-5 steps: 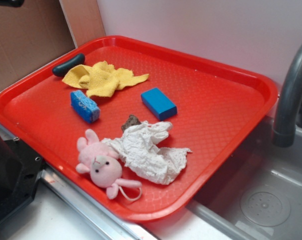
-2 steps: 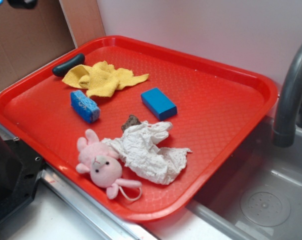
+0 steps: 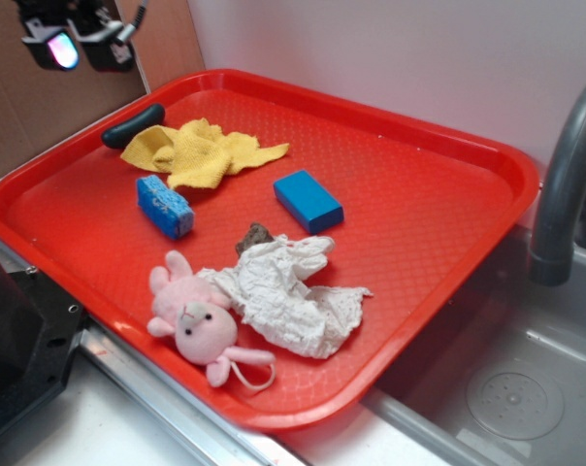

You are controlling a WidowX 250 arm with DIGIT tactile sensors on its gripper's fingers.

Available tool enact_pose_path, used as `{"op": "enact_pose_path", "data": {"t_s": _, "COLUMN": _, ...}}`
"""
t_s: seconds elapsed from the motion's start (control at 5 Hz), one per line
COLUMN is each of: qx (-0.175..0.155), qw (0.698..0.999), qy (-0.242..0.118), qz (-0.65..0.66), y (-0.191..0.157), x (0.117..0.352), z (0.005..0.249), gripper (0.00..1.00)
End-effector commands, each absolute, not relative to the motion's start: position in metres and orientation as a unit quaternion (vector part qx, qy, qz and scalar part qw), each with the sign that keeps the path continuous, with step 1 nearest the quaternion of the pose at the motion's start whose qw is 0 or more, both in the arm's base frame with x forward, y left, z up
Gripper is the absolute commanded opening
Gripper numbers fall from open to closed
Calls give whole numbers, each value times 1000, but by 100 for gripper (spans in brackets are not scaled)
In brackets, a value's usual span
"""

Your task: Grab the plastic pickle.

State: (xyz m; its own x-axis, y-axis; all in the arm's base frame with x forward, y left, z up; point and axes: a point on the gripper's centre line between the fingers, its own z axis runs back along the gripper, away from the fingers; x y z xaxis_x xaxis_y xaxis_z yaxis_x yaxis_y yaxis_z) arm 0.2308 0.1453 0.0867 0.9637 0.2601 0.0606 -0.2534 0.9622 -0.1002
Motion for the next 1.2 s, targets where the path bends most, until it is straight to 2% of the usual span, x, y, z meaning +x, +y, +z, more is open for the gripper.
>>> {"op": "enact_pose_path", "data": {"t_s": 0.0, "qx": -31, "qw": 992, "qy": -41, "qz": 112, "y": 153, "x": 263, "z": 61, "gripper": 100}}
{"op": "enact_pose_path", "data": {"t_s": 0.2, "qx": -5, "qw": 995, "qy": -25, "qz": 97, "y": 138, "x": 259, "z": 45, "gripper": 100}}
{"op": "enact_pose_path", "data": {"t_s": 0.4, "qx": -27, "qw": 996, "qy": -35, "qz": 77, "y": 128, "x": 262, "z": 31, "gripper": 100}}
{"op": "enact_pose_path", "data": {"t_s": 0.6, "qx": -60, "qw": 996, "qy": -50, "qz": 53, "y": 125, "x": 264, "z": 28, "gripper": 100}}
{"op": "enact_pose_path", "data": {"t_s": 0.8, "qx": -53, "qw": 996, "qy": -51, "qz": 59, "y": 127, "x": 264, "z": 27, "gripper": 77}}
{"op": "enact_pose_path", "data": {"t_s": 1.0, "qx": -59, "qw": 994, "qy": -62, "qz": 70, "y": 126, "x": 263, "z": 30, "gripper": 0}}
